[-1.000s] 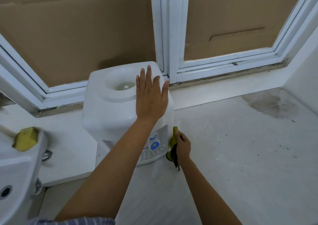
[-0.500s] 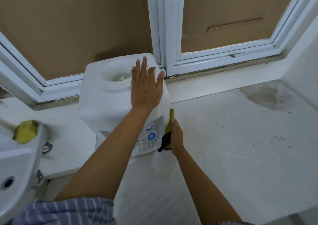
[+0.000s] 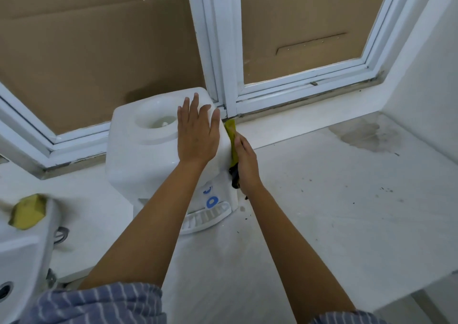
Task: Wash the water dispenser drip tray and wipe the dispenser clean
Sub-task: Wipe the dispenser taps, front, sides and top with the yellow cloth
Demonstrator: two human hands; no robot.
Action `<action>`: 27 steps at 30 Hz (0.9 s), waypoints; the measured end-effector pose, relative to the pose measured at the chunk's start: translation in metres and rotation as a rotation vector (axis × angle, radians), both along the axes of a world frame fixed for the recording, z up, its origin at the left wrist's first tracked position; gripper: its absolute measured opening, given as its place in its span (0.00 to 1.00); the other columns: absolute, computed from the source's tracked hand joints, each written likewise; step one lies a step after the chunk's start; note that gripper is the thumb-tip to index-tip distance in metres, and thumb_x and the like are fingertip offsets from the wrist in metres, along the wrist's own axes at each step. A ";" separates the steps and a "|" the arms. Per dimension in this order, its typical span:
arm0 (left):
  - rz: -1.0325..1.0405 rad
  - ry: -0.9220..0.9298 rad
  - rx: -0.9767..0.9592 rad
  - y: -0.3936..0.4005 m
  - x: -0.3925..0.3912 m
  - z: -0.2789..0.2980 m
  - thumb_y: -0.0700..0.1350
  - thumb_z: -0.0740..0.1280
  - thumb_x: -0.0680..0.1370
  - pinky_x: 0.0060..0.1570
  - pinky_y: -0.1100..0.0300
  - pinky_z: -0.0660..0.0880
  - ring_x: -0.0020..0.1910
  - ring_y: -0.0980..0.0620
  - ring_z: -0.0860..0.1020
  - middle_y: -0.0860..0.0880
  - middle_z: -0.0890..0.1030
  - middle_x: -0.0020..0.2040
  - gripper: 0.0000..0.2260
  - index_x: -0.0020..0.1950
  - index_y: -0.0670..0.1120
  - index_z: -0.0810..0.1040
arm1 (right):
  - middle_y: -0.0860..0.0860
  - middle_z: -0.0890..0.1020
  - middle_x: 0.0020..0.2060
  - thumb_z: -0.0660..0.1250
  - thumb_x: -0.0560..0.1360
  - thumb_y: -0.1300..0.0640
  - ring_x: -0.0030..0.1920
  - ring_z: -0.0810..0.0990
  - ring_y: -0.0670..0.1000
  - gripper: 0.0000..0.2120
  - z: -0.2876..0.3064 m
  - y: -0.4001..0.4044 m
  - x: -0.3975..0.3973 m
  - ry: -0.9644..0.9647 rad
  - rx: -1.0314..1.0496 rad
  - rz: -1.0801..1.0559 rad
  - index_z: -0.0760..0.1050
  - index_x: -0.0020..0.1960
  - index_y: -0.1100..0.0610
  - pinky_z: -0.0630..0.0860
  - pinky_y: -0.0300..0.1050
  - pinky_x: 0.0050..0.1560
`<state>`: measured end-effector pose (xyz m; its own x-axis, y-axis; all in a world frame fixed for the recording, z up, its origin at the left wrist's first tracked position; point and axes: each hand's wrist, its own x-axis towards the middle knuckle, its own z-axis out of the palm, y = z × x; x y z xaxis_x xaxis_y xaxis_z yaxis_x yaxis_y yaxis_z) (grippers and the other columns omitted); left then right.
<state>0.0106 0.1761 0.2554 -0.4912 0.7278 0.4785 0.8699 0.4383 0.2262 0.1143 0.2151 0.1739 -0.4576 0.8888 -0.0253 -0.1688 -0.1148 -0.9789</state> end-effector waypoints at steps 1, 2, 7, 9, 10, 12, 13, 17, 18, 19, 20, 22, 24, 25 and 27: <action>0.002 -0.001 -0.010 0.000 -0.001 0.000 0.56 0.46 0.82 0.78 0.49 0.44 0.78 0.45 0.52 0.45 0.57 0.79 0.25 0.71 0.46 0.70 | 0.41 0.80 0.55 0.55 0.83 0.45 0.55 0.78 0.41 0.14 0.005 0.002 -0.004 0.009 -0.025 0.018 0.74 0.64 0.45 0.75 0.33 0.53; 0.001 0.001 -0.024 0.000 -0.001 0.000 0.57 0.45 0.82 0.78 0.49 0.44 0.78 0.45 0.52 0.45 0.57 0.79 0.26 0.71 0.47 0.69 | 0.43 0.80 0.56 0.54 0.83 0.45 0.56 0.78 0.44 0.15 0.004 0.003 -0.008 0.020 -0.052 0.038 0.74 0.65 0.46 0.74 0.35 0.55; -0.032 0.077 -0.078 -0.002 -0.002 -0.003 0.56 0.42 0.80 0.77 0.45 0.45 0.78 0.43 0.52 0.44 0.57 0.79 0.27 0.70 0.47 0.69 | 0.54 0.83 0.55 0.57 0.80 0.41 0.58 0.81 0.56 0.21 -0.047 -0.012 -0.012 0.033 -0.312 0.066 0.77 0.63 0.52 0.79 0.51 0.58; -0.039 0.096 -0.078 -0.002 -0.002 -0.003 0.56 0.42 0.80 0.77 0.44 0.44 0.78 0.42 0.53 0.43 0.58 0.78 0.27 0.69 0.47 0.70 | 0.53 0.83 0.55 0.57 0.80 0.39 0.59 0.80 0.56 0.20 -0.063 -0.021 -0.009 -0.050 -0.315 0.009 0.77 0.61 0.49 0.76 0.55 0.63; -0.036 0.098 -0.076 -0.002 -0.002 -0.003 0.56 0.41 0.80 0.77 0.44 0.43 0.78 0.41 0.53 0.43 0.58 0.78 0.27 0.69 0.47 0.70 | 0.50 0.82 0.55 0.57 0.80 0.40 0.59 0.79 0.54 0.16 -0.066 -0.025 -0.007 -0.082 -0.283 -0.033 0.77 0.59 0.47 0.74 0.54 0.65; -0.032 0.090 -0.060 -0.002 -0.002 -0.002 0.58 0.37 0.80 0.76 0.43 0.43 0.78 0.41 0.54 0.43 0.58 0.78 0.31 0.70 0.47 0.70 | 0.48 0.80 0.56 0.57 0.82 0.44 0.62 0.76 0.53 0.12 -0.062 -0.030 -0.004 -0.101 -0.202 -0.095 0.75 0.59 0.45 0.72 0.51 0.67; -0.035 0.080 -0.046 -0.002 -0.002 -0.002 0.58 0.36 0.79 0.76 0.43 0.43 0.78 0.41 0.54 0.43 0.59 0.78 0.33 0.70 0.47 0.70 | 0.49 0.80 0.57 0.57 0.82 0.45 0.62 0.76 0.53 0.13 -0.057 -0.031 -0.003 -0.086 -0.160 -0.110 0.75 0.62 0.47 0.72 0.51 0.67; -0.056 0.032 0.057 -0.004 0.001 -0.002 0.61 0.31 0.79 0.77 0.43 0.48 0.77 0.42 0.57 0.42 0.63 0.76 0.38 0.70 0.45 0.72 | 0.46 0.80 0.59 0.56 0.82 0.46 0.59 0.78 0.46 0.13 -0.009 -0.024 -0.001 0.013 0.005 -0.079 0.73 0.64 0.42 0.74 0.39 0.60; -0.060 0.017 0.071 -0.005 0.002 -0.002 0.61 0.31 0.79 0.77 0.43 0.48 0.77 0.42 0.57 0.42 0.63 0.76 0.39 0.70 0.44 0.72 | 0.45 0.79 0.61 0.55 0.82 0.45 0.60 0.77 0.46 0.14 0.005 -0.018 -0.003 0.024 0.049 -0.047 0.73 0.65 0.41 0.73 0.38 0.60; -0.061 0.006 0.078 -0.004 0.002 -0.003 0.62 0.30 0.79 0.77 0.44 0.48 0.77 0.42 0.57 0.43 0.63 0.76 0.39 0.70 0.44 0.71 | 0.45 0.78 0.64 0.54 0.82 0.44 0.62 0.77 0.45 0.16 0.019 -0.011 -0.007 0.034 0.087 -0.004 0.72 0.67 0.41 0.72 0.39 0.63; -0.055 0.003 0.081 -0.004 0.002 -0.003 0.62 0.31 0.79 0.77 0.44 0.48 0.77 0.43 0.57 0.43 0.62 0.77 0.39 0.71 0.44 0.71 | 0.44 0.76 0.67 0.54 0.82 0.43 0.64 0.75 0.44 0.17 0.031 -0.002 -0.011 0.037 0.106 0.045 0.70 0.69 0.41 0.71 0.40 0.66; -0.032 0.008 0.087 -0.003 0.001 -0.003 0.62 0.31 0.79 0.77 0.45 0.47 0.78 0.44 0.56 0.44 0.61 0.77 0.38 0.72 0.45 0.69 | 0.43 0.75 0.68 0.53 0.82 0.41 0.66 0.74 0.45 0.18 0.043 0.017 -0.020 0.039 0.066 0.149 0.69 0.70 0.41 0.69 0.44 0.70; -0.011 -0.024 0.112 -0.002 0.001 -0.003 0.63 0.32 0.79 0.77 0.47 0.46 0.78 0.46 0.54 0.45 0.60 0.78 0.38 0.73 0.45 0.68 | 0.47 0.78 0.65 0.54 0.80 0.39 0.62 0.78 0.49 0.20 0.043 0.032 -0.023 0.060 -0.062 0.224 0.71 0.68 0.43 0.73 0.48 0.66; -0.002 -0.041 0.121 -0.001 0.002 -0.003 0.63 0.33 0.79 0.78 0.48 0.46 0.78 0.46 0.53 0.45 0.59 0.78 0.37 0.73 0.45 0.67 | 0.50 0.81 0.61 0.55 0.79 0.37 0.60 0.80 0.51 0.22 0.038 0.037 -0.023 0.058 -0.149 0.262 0.73 0.67 0.46 0.76 0.50 0.63; 0.015 -0.036 0.122 0.000 0.002 -0.005 0.62 0.37 0.80 0.78 0.48 0.47 0.79 0.47 0.52 0.46 0.58 0.79 0.33 0.73 0.45 0.67 | 0.53 0.84 0.57 0.56 0.78 0.34 0.58 0.82 0.54 0.26 0.020 0.041 -0.024 0.018 -0.251 0.326 0.75 0.66 0.48 0.77 0.53 0.62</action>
